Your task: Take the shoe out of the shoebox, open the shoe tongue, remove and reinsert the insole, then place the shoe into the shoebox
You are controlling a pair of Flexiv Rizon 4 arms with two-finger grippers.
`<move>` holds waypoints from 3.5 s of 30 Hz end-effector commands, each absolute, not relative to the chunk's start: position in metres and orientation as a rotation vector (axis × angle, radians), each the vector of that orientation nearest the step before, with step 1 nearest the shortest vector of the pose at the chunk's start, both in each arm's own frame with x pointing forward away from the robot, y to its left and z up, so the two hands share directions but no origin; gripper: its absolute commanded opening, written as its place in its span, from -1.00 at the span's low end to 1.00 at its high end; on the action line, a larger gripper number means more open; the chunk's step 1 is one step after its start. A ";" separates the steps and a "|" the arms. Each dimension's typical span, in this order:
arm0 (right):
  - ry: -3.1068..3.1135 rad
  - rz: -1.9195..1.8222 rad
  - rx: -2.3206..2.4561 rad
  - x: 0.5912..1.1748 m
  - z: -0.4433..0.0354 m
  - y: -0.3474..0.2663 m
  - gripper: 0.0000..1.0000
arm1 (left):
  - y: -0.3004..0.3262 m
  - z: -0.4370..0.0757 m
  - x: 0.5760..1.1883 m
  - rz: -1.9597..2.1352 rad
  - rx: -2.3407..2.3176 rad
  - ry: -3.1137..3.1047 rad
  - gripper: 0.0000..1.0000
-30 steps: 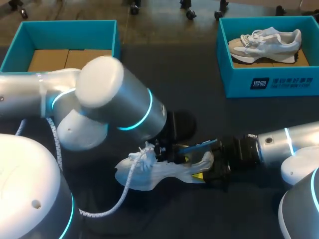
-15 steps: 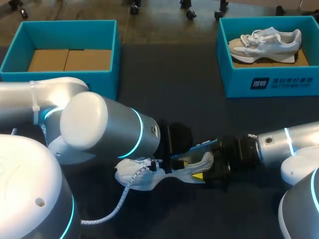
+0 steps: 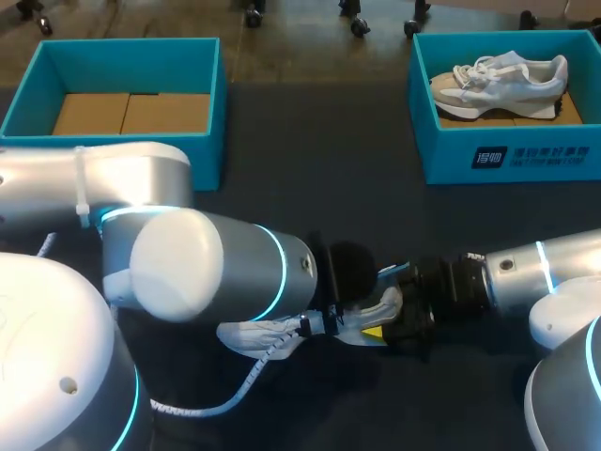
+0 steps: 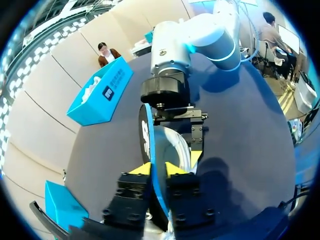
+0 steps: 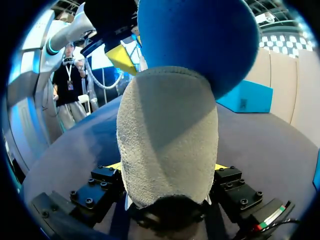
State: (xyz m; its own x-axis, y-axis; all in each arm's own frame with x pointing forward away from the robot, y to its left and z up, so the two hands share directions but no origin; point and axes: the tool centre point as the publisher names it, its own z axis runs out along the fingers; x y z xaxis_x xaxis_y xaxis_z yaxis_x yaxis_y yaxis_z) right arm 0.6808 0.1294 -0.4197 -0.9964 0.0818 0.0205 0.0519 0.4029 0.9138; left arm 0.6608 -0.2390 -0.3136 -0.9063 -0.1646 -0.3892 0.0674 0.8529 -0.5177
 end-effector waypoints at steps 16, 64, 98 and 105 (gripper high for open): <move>2.610 1.692 0.125 0.681 -0.421 0.131 -1.00 | -0.239 -0.314 0.658 -0.775 -0.090 2.553 0.30; 2.610 1.692 0.125 0.681 -0.421 0.131 -1.00 | -0.278 -0.297 0.691 -1.007 -0.131 2.743 -1.00; 2.610 1.692 0.125 0.681 -0.421 0.131 -1.00 | -0.281 -0.059 0.649 -1.639 0.192 2.926 -1.00; 2.610 1.692 0.125 0.681 -0.421 0.131 -1.00 | -0.258 -0.036 0.656 -1.712 0.174 2.872 -1.00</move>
State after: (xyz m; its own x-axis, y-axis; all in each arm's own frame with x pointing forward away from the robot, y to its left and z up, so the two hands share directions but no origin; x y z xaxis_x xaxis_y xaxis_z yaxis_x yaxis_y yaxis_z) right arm 0.6808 0.1294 -0.4197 -0.9964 0.0818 0.0205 0.0519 0.4029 0.9138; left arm 0.6511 -0.3037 -0.0535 -0.9715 0.1991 0.1284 -0.0140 0.4927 -0.8701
